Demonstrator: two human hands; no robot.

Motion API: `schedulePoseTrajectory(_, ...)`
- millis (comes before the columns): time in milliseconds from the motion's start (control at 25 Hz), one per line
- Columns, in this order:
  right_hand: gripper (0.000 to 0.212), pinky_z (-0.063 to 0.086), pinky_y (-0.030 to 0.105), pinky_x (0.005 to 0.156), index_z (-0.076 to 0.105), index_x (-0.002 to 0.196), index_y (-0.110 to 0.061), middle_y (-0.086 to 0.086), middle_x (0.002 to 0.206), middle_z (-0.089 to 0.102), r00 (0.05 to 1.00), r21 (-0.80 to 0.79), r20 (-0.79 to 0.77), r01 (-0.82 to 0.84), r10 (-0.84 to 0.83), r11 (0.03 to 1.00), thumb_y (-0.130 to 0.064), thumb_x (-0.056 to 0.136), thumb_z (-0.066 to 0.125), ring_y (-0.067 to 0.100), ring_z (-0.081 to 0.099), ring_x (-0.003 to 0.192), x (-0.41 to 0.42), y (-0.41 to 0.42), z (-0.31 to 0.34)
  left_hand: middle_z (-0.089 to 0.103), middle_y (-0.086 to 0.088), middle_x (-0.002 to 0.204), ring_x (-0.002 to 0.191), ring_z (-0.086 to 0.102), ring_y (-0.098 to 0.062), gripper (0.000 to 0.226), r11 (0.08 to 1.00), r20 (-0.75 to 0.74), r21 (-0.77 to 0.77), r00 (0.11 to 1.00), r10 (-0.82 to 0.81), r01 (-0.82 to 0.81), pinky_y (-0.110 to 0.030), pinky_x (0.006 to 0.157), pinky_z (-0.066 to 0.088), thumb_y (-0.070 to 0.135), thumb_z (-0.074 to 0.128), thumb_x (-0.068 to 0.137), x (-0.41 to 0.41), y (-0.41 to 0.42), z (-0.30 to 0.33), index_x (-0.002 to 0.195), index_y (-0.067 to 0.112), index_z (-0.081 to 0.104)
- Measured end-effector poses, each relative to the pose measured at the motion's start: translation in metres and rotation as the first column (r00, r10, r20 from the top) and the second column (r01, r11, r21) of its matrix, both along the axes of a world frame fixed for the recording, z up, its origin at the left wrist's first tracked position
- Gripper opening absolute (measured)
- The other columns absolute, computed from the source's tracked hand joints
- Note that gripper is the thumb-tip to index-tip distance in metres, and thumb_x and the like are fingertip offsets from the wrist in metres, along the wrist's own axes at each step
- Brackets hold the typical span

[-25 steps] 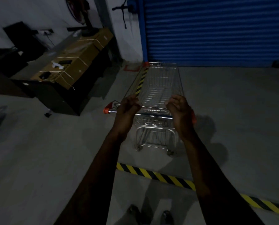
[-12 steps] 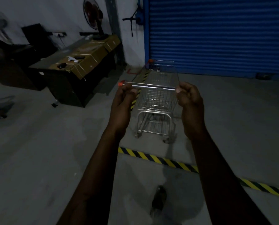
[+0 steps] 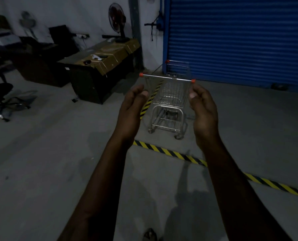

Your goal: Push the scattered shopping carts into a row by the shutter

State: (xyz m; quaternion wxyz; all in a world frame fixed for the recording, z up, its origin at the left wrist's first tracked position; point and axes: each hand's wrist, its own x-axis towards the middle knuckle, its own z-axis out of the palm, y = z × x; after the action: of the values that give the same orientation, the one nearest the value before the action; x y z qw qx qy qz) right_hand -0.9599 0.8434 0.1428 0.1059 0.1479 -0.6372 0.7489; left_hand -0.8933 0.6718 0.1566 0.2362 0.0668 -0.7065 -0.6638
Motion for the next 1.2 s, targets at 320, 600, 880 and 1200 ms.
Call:
schedulePoseTrajectory(320, 0.041, 0.045, 0.016, 0.098, 0.051, 0.138, -0.009, 0.005, 0.138, 0.058, 0.991, -0.005, -0.033, -0.133, 0.133, 0.991, -0.02, 0.099, 0.054, 0.005, 0.056, 0.123, 0.207, 0.091, -0.009, 0.06, 0.005, 0.138, 0.125, 0.057, -0.008, 0.058, 0.999, 0.018, -0.003, 0.999, 0.042, -0.042, -0.038, 0.111, 0.042, 0.053, 0.057, 0.084, 0.216, 0.109, -0.006, 0.135, 0.027, 0.055)
schedulePoseTrajectory(600, 0.038, 0.044, 0.015, 0.096, 0.052, 0.138, -0.011, -0.003, 0.132, 0.06, 0.99, -0.001, 0.002, -0.141, 0.141, 0.99, -0.019, 0.101, 0.052, -0.001, 0.056, 0.12, 0.365, 0.144, 0.012, 0.064, 0.004, 0.132, 0.121, 0.06, -0.01, 0.05, 0.997, 0.025, 0.006, 0.997, 0.072, -0.072, -0.042, 0.111, 0.042, 0.051, 0.058, 0.085, 0.375, 0.164, 0.018, 0.13, 0.029, 0.057)
schedulePoseTrajectory(880, 0.041, 0.046, 0.021, 0.102, 0.053, 0.138, -0.011, 0.003, 0.137, 0.059, 0.989, -0.005, -0.033, -0.144, 0.144, 0.99, -0.024, 0.099, 0.053, 0.003, 0.056, 0.122, 0.539, 0.138, 0.018, 0.064, 0.004, 0.131, 0.12, 0.061, -0.007, 0.053, 0.992, -0.001, 0.011, 0.992, 0.129, -0.129, -0.034, 0.108, 0.045, 0.044, 0.057, 0.087, 0.56, 0.162, 0.019, 0.135, 0.022, 0.056)
schedulePoseTrajectory(1200, 0.046, 0.043, 0.034, 0.11, 0.053, 0.136, -0.015, 0.002, 0.138, 0.059, 0.952, 0.011, 0.048, -0.303, 0.302, 0.953, -0.033, 0.094, 0.052, 0.009, 0.054, 0.128, 0.751, 0.093, -0.003, 0.061, 0.007, 0.136, 0.122, 0.059, -0.004, 0.054, 0.959, 0.052, 0.044, 0.959, 0.277, -0.28, -0.037, 0.11, 0.044, 0.045, 0.054, 0.09, 0.805, 0.127, 0.0, 0.14, 0.024, 0.052)
